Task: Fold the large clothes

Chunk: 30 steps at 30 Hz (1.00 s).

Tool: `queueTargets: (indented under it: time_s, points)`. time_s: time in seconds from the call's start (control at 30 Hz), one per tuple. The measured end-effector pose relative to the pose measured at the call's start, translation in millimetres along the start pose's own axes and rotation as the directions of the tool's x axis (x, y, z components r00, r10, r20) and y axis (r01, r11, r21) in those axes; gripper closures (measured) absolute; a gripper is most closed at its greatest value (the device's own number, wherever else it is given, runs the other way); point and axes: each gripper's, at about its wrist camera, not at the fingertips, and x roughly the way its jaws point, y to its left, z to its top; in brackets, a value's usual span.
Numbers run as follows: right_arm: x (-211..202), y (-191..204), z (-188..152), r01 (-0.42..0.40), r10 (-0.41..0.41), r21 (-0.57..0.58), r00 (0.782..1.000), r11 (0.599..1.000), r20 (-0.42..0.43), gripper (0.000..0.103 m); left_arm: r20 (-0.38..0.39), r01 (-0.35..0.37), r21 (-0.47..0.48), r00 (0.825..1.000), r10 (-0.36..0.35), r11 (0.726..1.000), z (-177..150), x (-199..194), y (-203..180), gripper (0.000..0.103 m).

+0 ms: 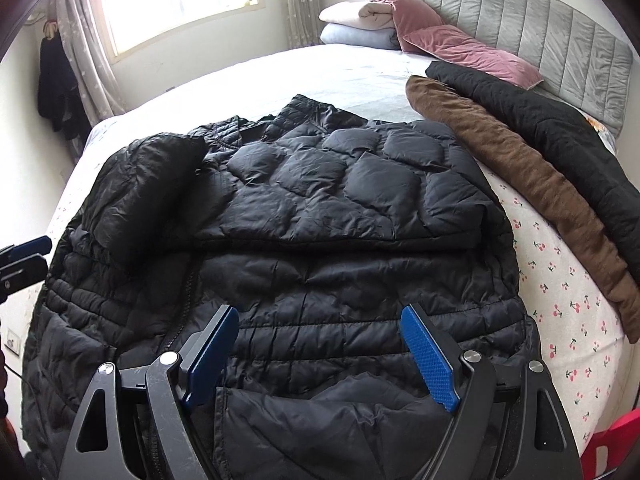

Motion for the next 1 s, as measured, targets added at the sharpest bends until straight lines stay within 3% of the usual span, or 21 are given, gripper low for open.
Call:
queueTargets:
  time_s: [0.1,0.23,0.37,0.53,0.63,0.7,0.77,0.87,0.97,1.0]
  points:
    - [-5.5,9.9,-0.5,-0.013,0.013,-0.026,1.0,1.0,-0.012,0.019,0.034,-0.002,-0.052,0.999,0.004,0.999,-2.8,-2.8,23.2,0.013]
    - [-11.4,29.6,5.4,-0.049,0.046,-0.058,0.998,0.997,-0.043,0.019,0.075,-0.076,-0.109,0.994,0.084,0.991,-3.3,-5.0,58.5,0.01]
    - [-12.1,70.9,21.6,-0.106,0.096,-0.128,0.992,0.986,-0.083,0.019,0.057,-0.097,-0.279,0.991,0.117,0.955,-9.0,0.1,109.4,0.008]
    - [-2.7,145.6,41.9,-0.105,0.091,-0.28,0.994,0.954,-0.063,0.019,0.105,-0.019,-0.42,0.992,0.069,0.907,-15.7,-3.5,148.4,0.008]
    - [11.0,194.6,52.2,-0.113,0.107,-0.353,0.994,0.929,-0.037,0.019,0.128,0.009,-0.446,0.99,0.054,0.895,-19.6,-7.4,157.0,0.008]
    - [25.7,220.7,56.5,-0.088,0.089,-0.41,0.996,0.908,-0.017,0.019,0.128,0.01,-0.451,0.99,0.054,0.893,-21.1,-7.4,160.3,0.008]
    - [46.3,244.1,57.8,-0.014,0.019,-0.476,1.0,0.879,0.006,0.02,0.123,0.016,-0.452,0.991,0.045,0.892,-21.8,-5.5,162.8,0.008]
    - [70.0,256.6,57.2,0.061,-0.056,-0.515,0.998,0.855,0.025,0.022,0.119,0.029,-0.457,0.993,0.029,0.889,-22.9,-3.9,163.4,0.008]
    - [83.8,250.2,59.3,0.078,-0.077,-0.507,0.997,0.858,0.023,0.038,0.114,0.033,-0.452,0.993,0.021,0.891,-22.1,-1.0,161.8,0.008]
    - [85.7,245.6,60.8,0.08,-0.078,-0.504,0.997,0.86,0.025,0.056,0.112,0.033,-0.45,0.993,0.02,0.892,-22.0,-0.8,160.8,0.008]
